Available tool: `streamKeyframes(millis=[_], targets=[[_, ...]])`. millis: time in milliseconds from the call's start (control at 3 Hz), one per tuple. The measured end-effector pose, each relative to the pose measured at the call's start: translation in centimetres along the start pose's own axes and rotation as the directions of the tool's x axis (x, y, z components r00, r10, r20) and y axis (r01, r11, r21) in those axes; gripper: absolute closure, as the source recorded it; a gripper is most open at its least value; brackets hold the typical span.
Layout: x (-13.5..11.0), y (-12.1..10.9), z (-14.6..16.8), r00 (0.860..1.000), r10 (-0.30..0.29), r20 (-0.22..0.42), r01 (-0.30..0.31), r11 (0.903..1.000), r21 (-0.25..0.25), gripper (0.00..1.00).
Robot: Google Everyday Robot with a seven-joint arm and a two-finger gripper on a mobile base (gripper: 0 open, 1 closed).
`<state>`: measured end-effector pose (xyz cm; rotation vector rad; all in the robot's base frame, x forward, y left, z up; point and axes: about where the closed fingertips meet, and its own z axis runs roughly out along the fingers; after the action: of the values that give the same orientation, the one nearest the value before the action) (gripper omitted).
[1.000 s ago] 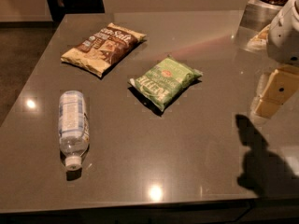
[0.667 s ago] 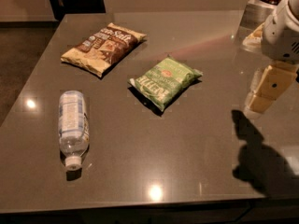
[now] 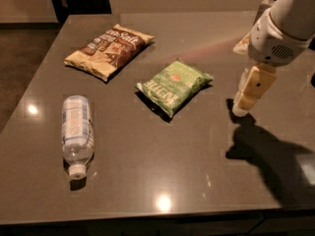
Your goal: Pick green jalapeno chip bag
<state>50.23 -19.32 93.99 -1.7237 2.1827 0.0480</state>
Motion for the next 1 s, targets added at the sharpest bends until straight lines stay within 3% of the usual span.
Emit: streamKeyframes(millis=[1000], targets=[[-2.5,-5.3,7.5,0.999,0.029,0.045,-0.026,0.9984,-0.051,0.00]])
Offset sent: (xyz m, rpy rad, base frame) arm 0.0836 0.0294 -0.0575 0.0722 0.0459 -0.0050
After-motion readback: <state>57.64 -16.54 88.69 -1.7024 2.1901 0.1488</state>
